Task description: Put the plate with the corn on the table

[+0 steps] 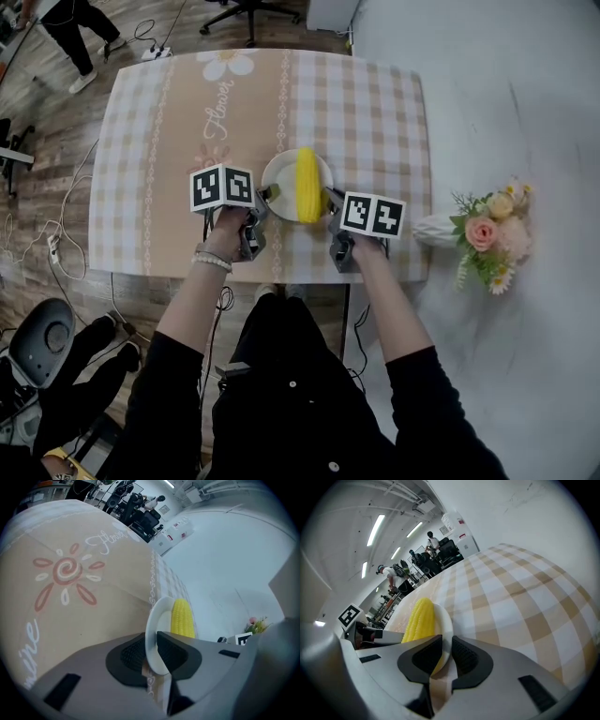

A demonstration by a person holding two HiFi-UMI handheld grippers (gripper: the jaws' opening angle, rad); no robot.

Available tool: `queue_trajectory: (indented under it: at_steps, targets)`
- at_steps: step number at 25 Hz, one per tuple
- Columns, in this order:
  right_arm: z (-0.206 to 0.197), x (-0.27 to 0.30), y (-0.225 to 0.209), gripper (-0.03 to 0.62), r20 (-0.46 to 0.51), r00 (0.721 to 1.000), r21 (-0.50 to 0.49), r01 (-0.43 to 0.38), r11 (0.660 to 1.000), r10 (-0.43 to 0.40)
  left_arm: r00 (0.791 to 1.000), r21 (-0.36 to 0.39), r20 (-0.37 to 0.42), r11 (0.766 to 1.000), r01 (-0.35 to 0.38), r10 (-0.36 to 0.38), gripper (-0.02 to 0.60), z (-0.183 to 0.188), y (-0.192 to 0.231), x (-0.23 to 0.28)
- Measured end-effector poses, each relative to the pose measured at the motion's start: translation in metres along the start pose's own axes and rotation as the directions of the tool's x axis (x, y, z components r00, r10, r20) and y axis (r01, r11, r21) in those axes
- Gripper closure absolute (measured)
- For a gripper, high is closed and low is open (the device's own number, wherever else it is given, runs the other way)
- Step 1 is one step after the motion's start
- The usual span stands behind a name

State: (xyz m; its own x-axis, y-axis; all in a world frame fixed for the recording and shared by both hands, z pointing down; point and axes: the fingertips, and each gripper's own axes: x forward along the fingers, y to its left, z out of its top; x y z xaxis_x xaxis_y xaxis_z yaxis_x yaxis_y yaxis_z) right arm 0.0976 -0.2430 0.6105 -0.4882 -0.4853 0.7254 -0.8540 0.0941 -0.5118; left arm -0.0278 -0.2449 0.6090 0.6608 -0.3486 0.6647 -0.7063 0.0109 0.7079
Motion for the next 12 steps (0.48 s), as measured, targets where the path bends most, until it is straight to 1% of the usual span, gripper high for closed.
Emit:
queue_trajectory:
  at_steps: [5, 12]
  targets:
    - [0.0001, 0.0003, 0.0006, 0.5, -0.011, 1.0, -0.015, 0.018, 1.0, -0.018, 1.0, 0.003, -0.016, 1.0, -0.02, 0.02, 0.512, -0.0005, 0.0014, -0.0014]
    - [-0.0002, 0.0003, -0.0006, 0.5, -0.005, 0.999, -0.027, 0.038, 0.999, -0.038, 0.997, 0.049, -0.046, 0.997, -0.058, 0.06, 0.509, -0.0023, 0.0042, -0.0027]
